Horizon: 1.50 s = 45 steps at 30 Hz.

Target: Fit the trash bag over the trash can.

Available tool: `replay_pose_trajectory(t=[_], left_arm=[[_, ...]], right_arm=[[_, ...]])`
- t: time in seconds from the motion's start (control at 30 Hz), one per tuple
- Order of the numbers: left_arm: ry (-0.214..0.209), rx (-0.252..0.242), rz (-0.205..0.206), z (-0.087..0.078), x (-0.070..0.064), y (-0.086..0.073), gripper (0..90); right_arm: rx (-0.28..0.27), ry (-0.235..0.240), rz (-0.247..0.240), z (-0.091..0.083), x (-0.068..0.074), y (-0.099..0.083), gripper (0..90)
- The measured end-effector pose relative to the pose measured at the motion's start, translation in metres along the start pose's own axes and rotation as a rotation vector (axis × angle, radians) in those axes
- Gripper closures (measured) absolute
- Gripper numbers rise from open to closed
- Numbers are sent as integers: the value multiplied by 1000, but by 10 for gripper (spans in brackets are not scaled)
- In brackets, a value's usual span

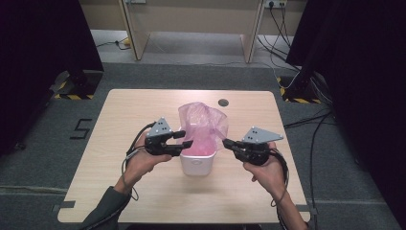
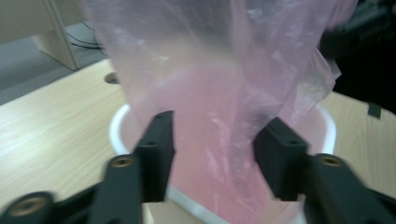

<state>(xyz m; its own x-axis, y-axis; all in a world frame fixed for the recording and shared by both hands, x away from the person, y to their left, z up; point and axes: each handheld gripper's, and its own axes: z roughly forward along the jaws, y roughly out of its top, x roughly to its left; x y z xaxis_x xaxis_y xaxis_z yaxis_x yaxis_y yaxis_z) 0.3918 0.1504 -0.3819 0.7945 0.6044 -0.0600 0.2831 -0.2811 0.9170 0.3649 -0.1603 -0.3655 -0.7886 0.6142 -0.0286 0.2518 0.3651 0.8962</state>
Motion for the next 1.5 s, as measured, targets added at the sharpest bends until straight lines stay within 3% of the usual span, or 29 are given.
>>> replay_pose_trajectory(t=[0.13, 0.33, 0.47, 0.57, 0.6, 0.67, 0.8, 1.0, 1.1, 1.13, 1.17, 1.23, 1.37, 1.47, 1.5], left_arm=[[17, -44, 25, -15, -4, 12, 420], [51, -87, 14, -34, -8, 26, 327], [48, -137, 38, -47, -20, 34, 356], [47, -140, 56, -47, -29, 39, 394], [28, -142, 71, -44, -37, 43, 402], [18, -127, 69, -39, -42, 48, 401], [45, -119, 68, -31, -41, 53, 400], [49, -114, 69, -21, -38, 64, 409], [49, -78, 71, -13, -34, 62, 491], [49, -78, 71, -13, -34, 62, 568], [29, -65, 31, -9, -28, 56, 648], [15, -60, 11, -9, -24, 48, 759], [2, -54, 13, -14, -21, 36, 841], [-7, -56, -1, -21, -16, 25, 856], [-7, -56, -1, -21, -16, 25, 857]], right_arm=[[-3, 1, 4, 2, 2, 2, 883], [-18, 0, -6, 4, 6, 9, 882], [-22, 3, -9, 6, 7, 14, 877], [-18, 10, -13, 9, 9, 15, 875], [-19, 16, -20, 11, 12, 16, 875], [-19, 22, -20, 12, 13, 17, 872], [-17, 26, -28, 12, 16, 19, 870], [-21, 42, -39, 12, 21, 19, 872], [-35, 39, -43, 11, 24, 19, 878], [-37, 38, -46, 10, 24, 19, 880], [-39, 36, -47, 10, 24, 18, 881], [-44, 28, -40, 8, 22, 17, 881], [-54, 10, -20, 5, 16, 12, 878], [-66, -9, 13, 1, 13, 7, 753], [-66, -9, 13, 1, 13, 7, 753]])
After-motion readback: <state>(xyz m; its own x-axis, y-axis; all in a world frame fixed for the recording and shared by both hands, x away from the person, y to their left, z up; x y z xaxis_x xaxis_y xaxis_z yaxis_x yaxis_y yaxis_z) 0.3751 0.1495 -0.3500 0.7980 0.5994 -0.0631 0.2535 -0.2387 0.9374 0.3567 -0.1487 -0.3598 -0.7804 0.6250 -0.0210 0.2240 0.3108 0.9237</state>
